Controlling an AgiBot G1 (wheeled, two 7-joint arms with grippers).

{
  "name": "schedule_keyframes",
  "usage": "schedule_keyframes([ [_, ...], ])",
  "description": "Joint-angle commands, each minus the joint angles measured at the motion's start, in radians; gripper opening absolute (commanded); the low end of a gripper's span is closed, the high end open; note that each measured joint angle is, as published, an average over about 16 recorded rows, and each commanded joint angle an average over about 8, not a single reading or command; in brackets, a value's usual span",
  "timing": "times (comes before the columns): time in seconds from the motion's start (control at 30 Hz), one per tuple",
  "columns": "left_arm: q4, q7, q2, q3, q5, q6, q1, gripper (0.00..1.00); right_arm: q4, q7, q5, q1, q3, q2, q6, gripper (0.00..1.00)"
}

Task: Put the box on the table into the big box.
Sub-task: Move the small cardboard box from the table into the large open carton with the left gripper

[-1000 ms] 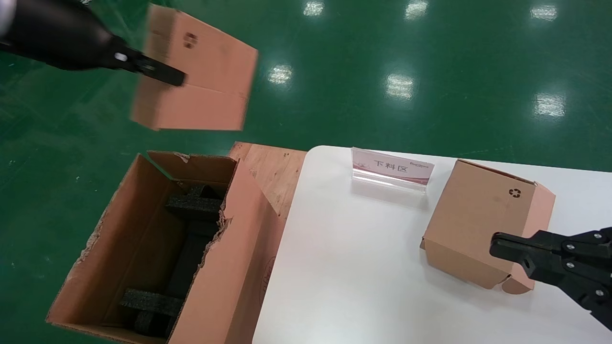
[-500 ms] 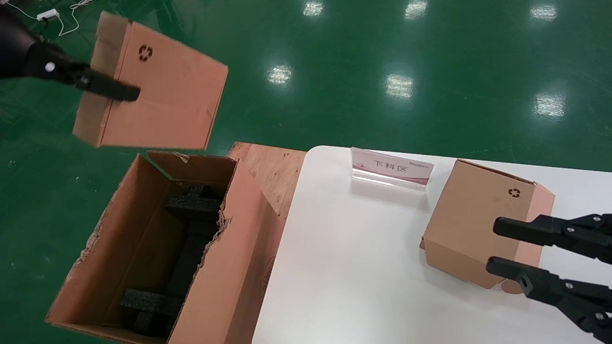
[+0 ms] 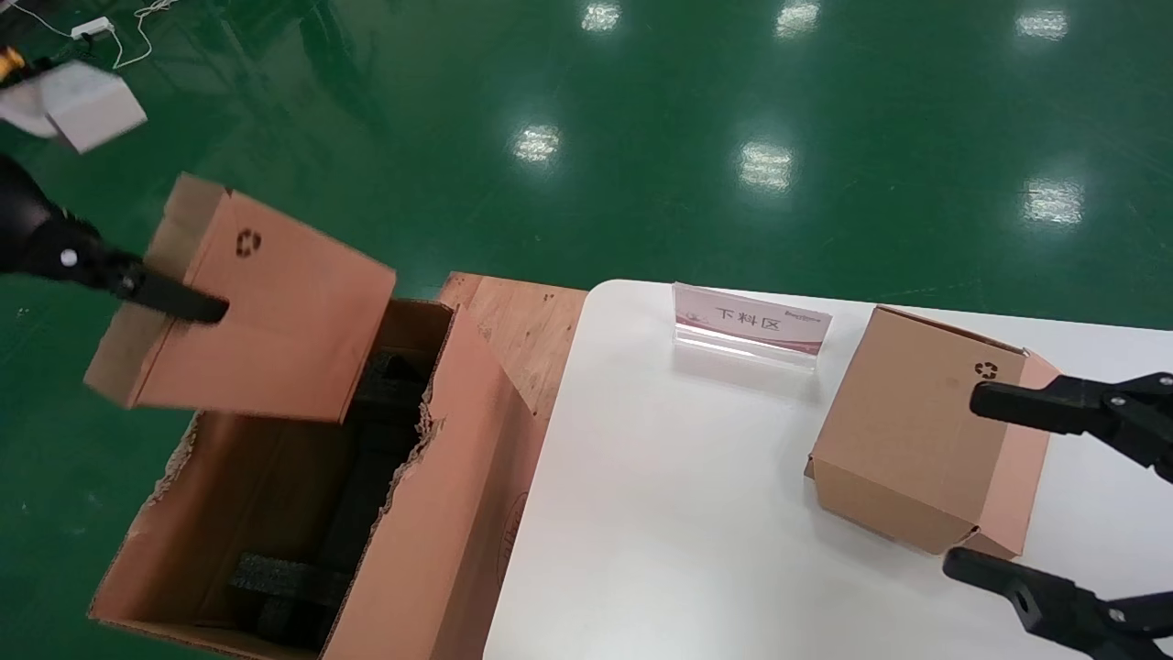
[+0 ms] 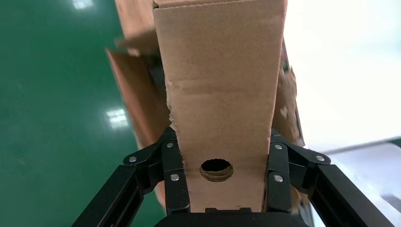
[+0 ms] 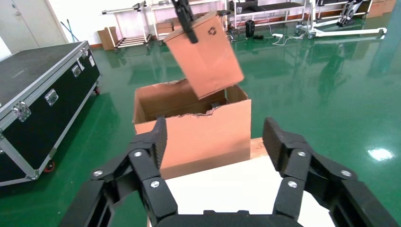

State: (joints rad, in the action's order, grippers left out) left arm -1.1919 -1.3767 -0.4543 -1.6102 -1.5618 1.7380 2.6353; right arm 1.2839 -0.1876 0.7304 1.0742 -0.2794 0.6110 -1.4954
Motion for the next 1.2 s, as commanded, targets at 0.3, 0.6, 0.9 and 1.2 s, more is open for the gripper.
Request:
schedule_keyframes([
  [0.3,0.027,-0.066,-0.035,-0.281,0.128,0.002,0.094,0.0,0.0,0.0,0.0,0.0,0.0,0.0,0.0,1.0],
  [0.6,0.07,-0.082,-0.079,-0.485,0.186,0.002,0.113,0.0,0.0,0.0,0.0,0.0,0.0,0.0,0.0,1.0],
  [0.9,0.169,-0.059,-0.145,-0.62,0.227,-0.002,0.098,0.0,0.0,0.0,0.0,0.0,0.0,0.0,0.0,1.0],
  [1.2,0.24,-0.084,-0.188,-0.655,0.234,-0.071,0.045,0.0,0.0,0.0,0.0,0.0,0.0,0.0,0.0,1.0],
])
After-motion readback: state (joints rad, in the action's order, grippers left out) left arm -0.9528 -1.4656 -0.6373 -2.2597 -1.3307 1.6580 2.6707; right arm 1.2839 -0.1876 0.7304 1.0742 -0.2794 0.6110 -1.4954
